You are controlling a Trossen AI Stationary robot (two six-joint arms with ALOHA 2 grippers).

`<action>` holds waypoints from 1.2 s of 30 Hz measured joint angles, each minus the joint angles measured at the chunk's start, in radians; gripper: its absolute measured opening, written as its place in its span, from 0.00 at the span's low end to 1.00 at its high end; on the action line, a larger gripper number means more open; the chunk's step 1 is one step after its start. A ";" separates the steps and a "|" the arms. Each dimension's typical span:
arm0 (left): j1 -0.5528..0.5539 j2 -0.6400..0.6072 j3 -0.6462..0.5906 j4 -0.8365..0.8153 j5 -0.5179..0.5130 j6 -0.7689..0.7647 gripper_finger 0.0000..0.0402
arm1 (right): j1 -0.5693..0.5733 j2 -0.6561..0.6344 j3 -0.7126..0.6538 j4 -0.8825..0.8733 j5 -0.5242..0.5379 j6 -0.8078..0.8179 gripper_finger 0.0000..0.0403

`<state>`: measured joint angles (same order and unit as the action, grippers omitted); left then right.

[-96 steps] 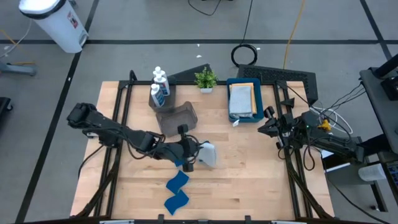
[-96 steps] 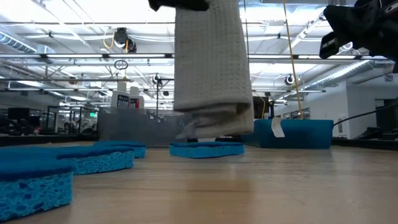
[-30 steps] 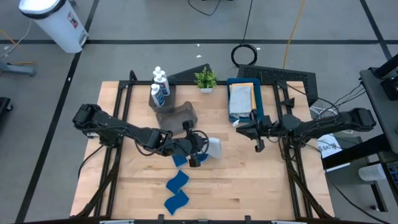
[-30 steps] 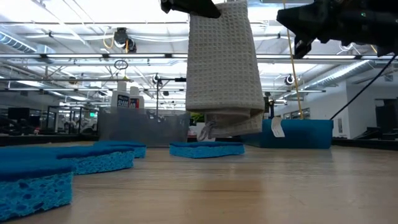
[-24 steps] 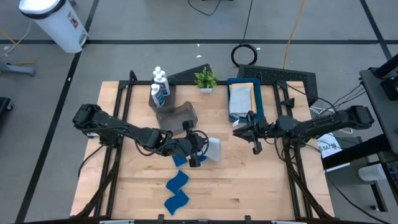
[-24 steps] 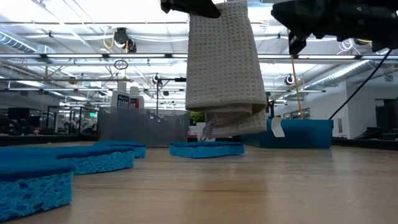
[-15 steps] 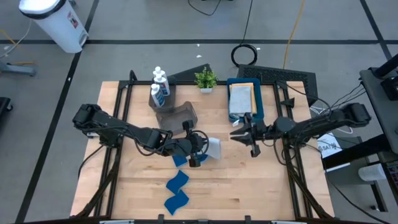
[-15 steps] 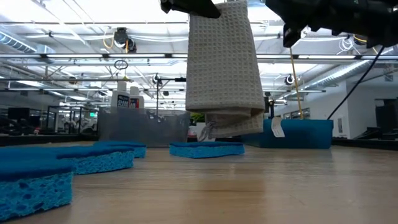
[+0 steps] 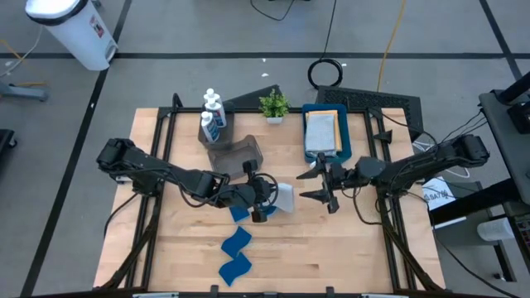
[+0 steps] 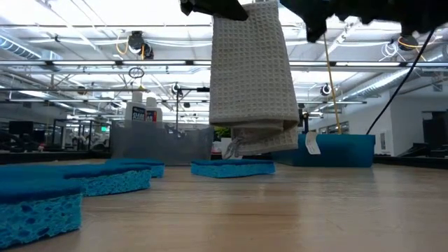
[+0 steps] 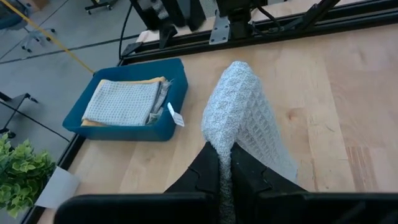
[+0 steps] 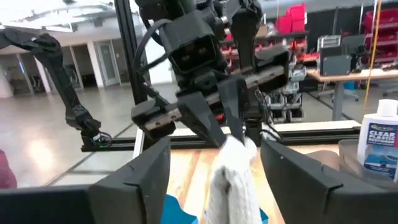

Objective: Pick & Place Kitchen Items
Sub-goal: Put the gray towel into the blue bin

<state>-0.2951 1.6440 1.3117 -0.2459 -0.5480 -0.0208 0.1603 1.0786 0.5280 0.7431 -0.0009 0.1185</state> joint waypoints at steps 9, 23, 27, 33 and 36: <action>0.006 0.000 -0.001 0.002 0.003 -0.010 0.03 | -0.002 0.074 0.452 -0.700 0.056 0.026 0.57; 0.034 0.029 -0.001 0.010 0.051 -0.029 0.03 | -0.009 0.365 0.864 -1.212 0.053 0.038 0.53; 0.033 0.033 -0.001 0.014 0.051 -0.026 0.04 | -0.011 0.408 0.873 -1.286 0.053 0.027 0.53; 0.033 0.034 -0.001 0.015 0.052 -0.014 0.03 | -0.015 0.426 0.872 -1.320 0.054 0.008 0.52; 0.031 0.034 -0.001 0.013 0.052 -0.014 0.04 | -0.021 0.426 0.872 -1.330 0.055 0.008 0.51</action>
<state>-0.2645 1.6783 1.3109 -0.2325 -0.4957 -0.0349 0.1395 1.5043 1.3998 -0.5871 0.0544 0.1263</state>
